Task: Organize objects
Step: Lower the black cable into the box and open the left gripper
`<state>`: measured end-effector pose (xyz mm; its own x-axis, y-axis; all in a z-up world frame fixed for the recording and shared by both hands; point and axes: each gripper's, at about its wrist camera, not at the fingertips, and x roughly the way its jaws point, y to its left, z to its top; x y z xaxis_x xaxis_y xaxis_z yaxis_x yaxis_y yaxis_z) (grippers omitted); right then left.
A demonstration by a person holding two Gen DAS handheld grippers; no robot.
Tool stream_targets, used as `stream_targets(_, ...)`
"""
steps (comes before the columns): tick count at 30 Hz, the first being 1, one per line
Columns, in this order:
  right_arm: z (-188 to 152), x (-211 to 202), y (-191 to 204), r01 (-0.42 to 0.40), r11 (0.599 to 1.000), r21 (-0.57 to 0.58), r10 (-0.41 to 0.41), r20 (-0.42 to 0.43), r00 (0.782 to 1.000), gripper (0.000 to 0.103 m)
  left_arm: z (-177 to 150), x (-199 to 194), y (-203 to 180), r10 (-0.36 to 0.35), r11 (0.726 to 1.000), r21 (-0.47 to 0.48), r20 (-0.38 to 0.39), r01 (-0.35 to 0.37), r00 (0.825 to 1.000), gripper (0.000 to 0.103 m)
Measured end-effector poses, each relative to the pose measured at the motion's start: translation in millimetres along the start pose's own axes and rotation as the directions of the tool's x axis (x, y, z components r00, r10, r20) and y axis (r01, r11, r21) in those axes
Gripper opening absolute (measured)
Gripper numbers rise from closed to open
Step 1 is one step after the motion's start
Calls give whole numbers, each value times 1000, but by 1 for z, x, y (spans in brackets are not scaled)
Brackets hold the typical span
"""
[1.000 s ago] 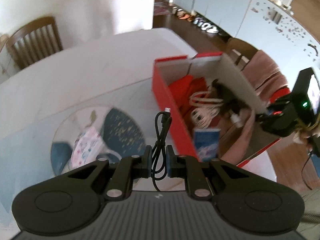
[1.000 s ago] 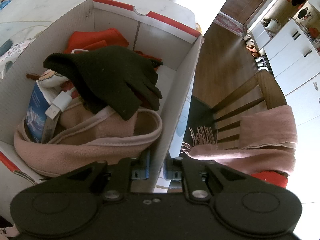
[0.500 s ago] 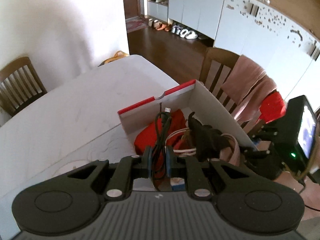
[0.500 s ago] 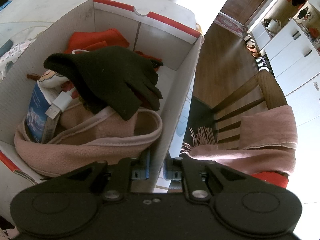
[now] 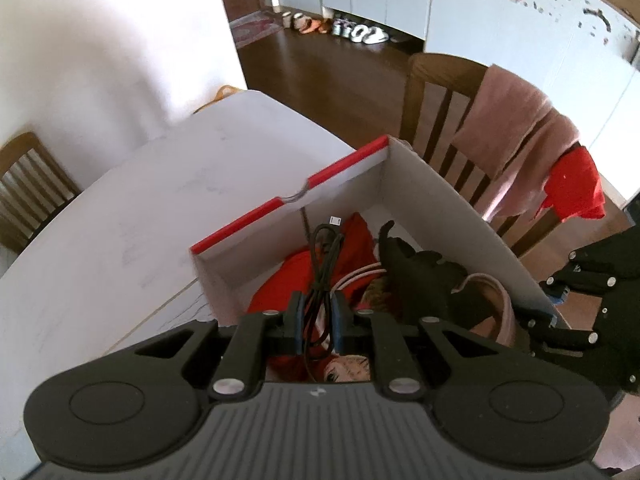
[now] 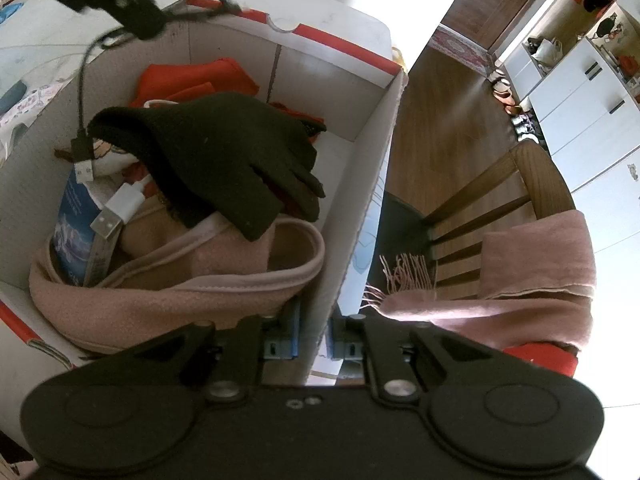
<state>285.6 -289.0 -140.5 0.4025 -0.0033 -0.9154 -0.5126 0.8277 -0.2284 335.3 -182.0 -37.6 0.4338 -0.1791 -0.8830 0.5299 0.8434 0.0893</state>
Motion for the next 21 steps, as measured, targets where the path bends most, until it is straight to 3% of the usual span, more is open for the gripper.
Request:
stream_targets(10,0,1,0,-1,1000,0,1,0,1000,10,4,33,-22,14,998,67,-51,-10,999,12)
stream_targets(21,1,3,3,-2,1000,-3,2,0,1000,10,-1,53,-26,7,997,72,-96,0,995,12)
